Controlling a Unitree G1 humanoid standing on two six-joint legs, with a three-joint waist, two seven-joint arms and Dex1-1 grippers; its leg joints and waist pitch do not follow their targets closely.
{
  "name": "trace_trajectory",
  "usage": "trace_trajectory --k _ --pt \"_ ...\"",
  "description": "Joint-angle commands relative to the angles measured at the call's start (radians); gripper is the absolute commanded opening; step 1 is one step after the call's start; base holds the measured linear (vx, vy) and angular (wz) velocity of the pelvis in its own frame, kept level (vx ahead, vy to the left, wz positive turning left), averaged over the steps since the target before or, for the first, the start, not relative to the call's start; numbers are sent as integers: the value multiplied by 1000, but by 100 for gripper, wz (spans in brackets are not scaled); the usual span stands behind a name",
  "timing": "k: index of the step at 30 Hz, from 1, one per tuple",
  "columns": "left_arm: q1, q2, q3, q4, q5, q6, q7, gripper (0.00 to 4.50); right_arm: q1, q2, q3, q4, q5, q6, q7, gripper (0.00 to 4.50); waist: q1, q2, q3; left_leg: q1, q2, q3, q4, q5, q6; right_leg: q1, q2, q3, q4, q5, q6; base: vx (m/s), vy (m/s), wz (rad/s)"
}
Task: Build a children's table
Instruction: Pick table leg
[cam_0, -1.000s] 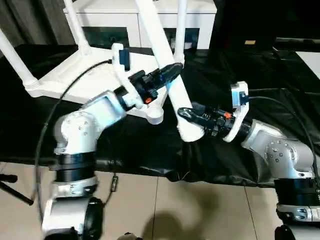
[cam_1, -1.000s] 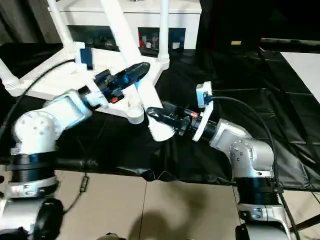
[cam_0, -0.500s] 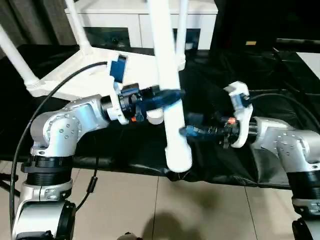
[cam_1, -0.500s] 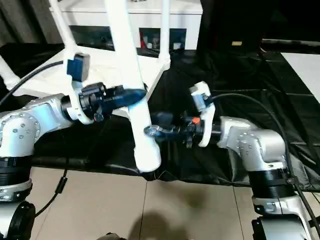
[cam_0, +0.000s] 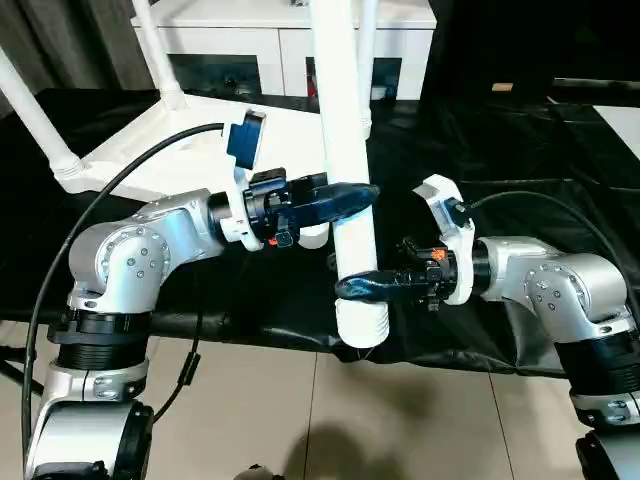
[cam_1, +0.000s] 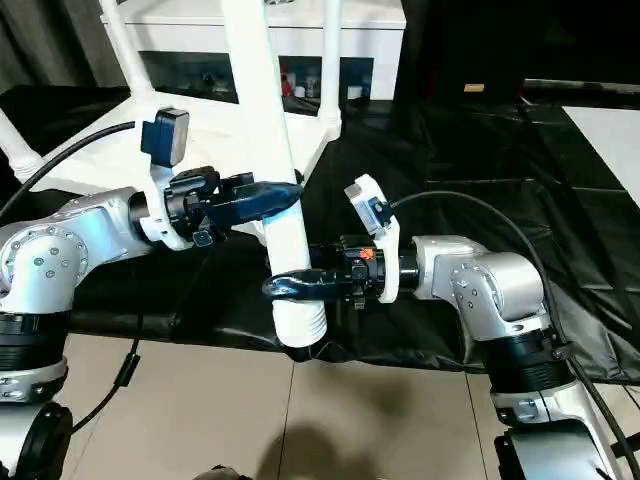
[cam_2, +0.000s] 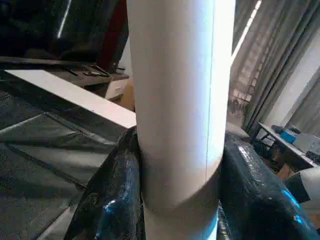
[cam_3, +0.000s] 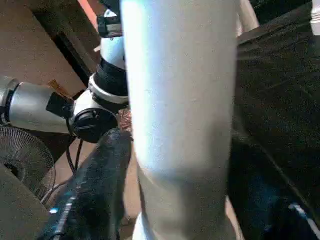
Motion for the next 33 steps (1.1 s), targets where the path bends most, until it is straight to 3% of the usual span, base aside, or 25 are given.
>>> trace_trajectory --k 1,5,7,9,10,13,18,21,24,25,30,33 --pt "-19 11 -1 -6 10 -14 -11 186 -24 8 -9 8 -2 -3 -19 240 0 -13 -78 20 28 -3 -74 -76 46 60 -36 27 -60 -88 -244 0 0 0" --pt "-21 -1 6 15 49 -62 38 186 -42 67 -27 40 -78 -80 -172 208 -2 -10 -79 19 27 -4 -74 -77 32 61 -37 26 -60 -94 -236 0 0 0" --pt "-52 -42 38 92 117 -99 203 242 -61 127 -36 71 -170 -146 -343 198 -10 -5 -78 21 26 -4 -74 -86 9 56 -35 26 -63 -100 -229 0 0 0" --pt "-63 -56 51 117 137 -108 259 261 -63 138 -30 76 -204 -170 -388 192 -10 -8 -77 24 25 -6 -77 -109 -11 57 -33 26 -66 -126 -218 0 0 0" --pt "-72 -77 68 120 152 -125 319 261 -46 149 3 81 -287 -251 -460 192 -6 -8 -76 26 28 -4 -78 -122 -17 54 -36 28 -69 -139 -211 0 0 0" --pt "-74 -108 57 89 198 -164 389 294 -19 172 14 73 -331 -300 -525 189 -6 -11 -78 23 28 -4 -79 -113 -15 56 -33 28 -66 -110 -200 0 0 0" --pt "-76 -145 31 61 247 -185 457 301 -2 208 2 59 -343 -319 -589 188 -5 -11 -81 17 24 -5 -76 -89 8 62 -34 27 -62 -67 -204 0 0 0" --pt "-91 -216 40 68 269 -189 575 301 0 275 -34 51 -359 -347 -693 187 -10 -6 -78 18 26 -4 -77 -102 6 58 -33 28 -67 -81 -204 0 0 0" --pt "-104 -246 59 92 264 -198 621 267 -1 297 -32 48 -377 -369 -730 187 -11 -9 -78 17 25 -6 -79 -122 1 59 -33 26 -69 -104 -197 0 0 0" --pt "-107 -253 64 100 261 -202 629 267 -1 301 -26 47 -384 -378 -735 187 -12 -5 -77 17 24 -6 -79 -124 0 58 -32 27 -69 -105 -196 0 0 0" --pt "-106 -266 82 112 244 -182 637 224 9 306 -1 38 -413 -411 -745 187 -17 -4 -78 17 23 -7 -80 -131 -2 59 -32 26 -71 -98 -192 0 0 0" --pt "-104 -268 83 108 247 -178 641 219 9 308 0 38 -416 -413 -748 187 -22 -5 -77 16 22 -7 -80 -134 3 61 -31 26 -69 -86 -198 0 0 0"
